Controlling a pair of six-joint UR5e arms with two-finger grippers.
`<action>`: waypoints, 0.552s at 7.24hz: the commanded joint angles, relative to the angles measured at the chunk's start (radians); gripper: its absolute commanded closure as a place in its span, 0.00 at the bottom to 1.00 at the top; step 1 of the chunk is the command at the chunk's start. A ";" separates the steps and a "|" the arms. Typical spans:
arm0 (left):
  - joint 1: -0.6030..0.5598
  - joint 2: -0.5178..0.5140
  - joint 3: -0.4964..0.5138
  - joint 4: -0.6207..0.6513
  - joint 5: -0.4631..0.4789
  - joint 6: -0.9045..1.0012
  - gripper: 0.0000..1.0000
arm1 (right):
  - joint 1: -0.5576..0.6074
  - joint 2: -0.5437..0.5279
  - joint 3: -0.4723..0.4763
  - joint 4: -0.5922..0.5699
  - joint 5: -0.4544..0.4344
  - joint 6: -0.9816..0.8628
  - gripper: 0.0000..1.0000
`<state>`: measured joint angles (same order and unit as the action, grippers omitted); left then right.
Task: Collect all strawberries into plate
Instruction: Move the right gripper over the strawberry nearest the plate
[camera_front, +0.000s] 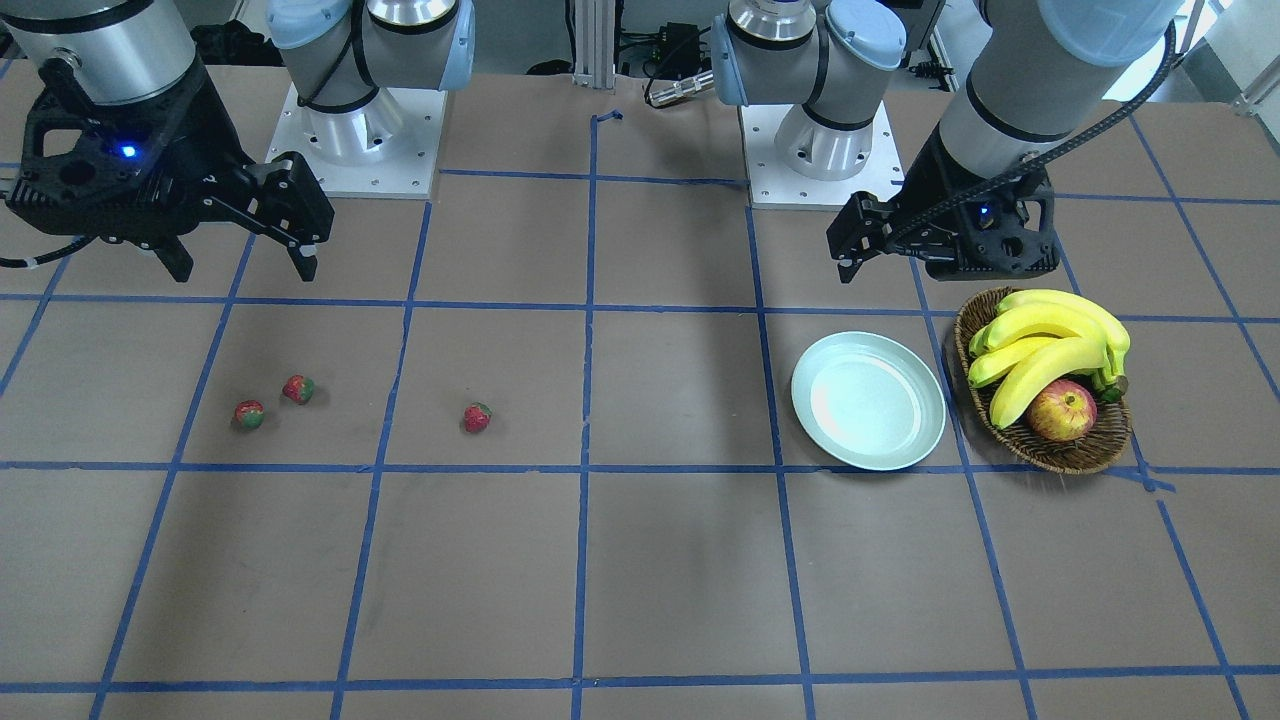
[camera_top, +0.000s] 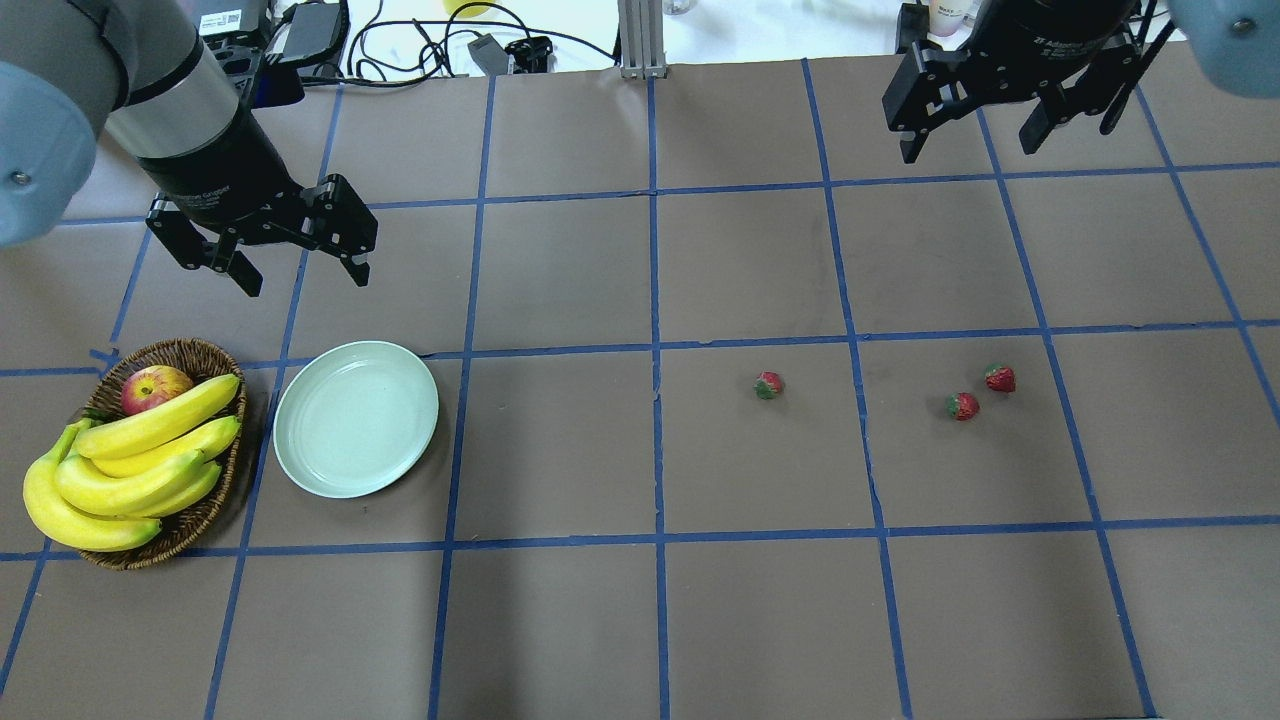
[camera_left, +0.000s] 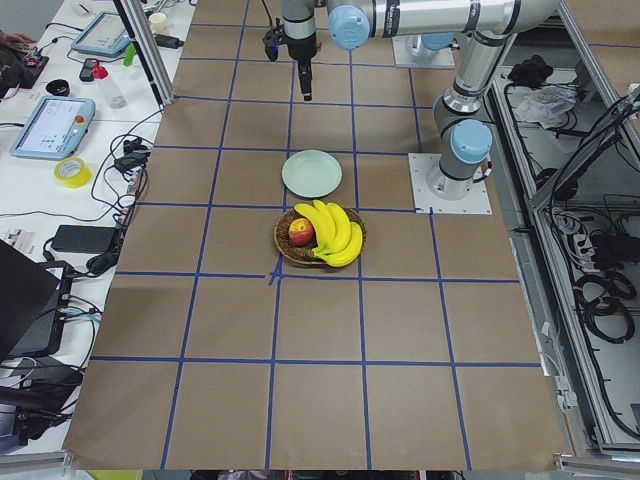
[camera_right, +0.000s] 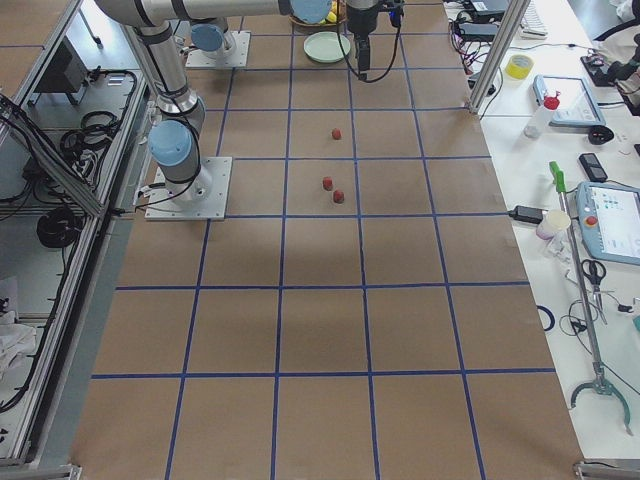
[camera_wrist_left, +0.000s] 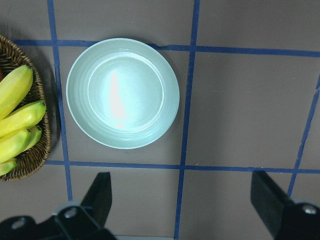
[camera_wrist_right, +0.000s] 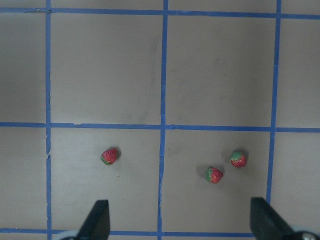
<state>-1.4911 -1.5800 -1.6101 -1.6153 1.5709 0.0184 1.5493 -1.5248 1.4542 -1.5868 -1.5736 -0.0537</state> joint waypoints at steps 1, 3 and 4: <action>0.000 0.000 0.001 0.002 0.000 0.000 0.00 | 0.000 0.000 0.002 -0.001 0.001 0.000 0.00; -0.003 0.003 0.001 0.000 0.008 0.000 0.00 | 0.000 0.000 0.000 0.001 -0.002 0.000 0.00; -0.002 0.020 0.009 -0.003 0.026 0.000 0.00 | 0.000 0.002 0.002 0.004 -0.003 0.000 0.00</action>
<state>-1.4929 -1.5737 -1.6071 -1.6159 1.5817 0.0184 1.5493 -1.5245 1.4551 -1.5858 -1.5751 -0.0537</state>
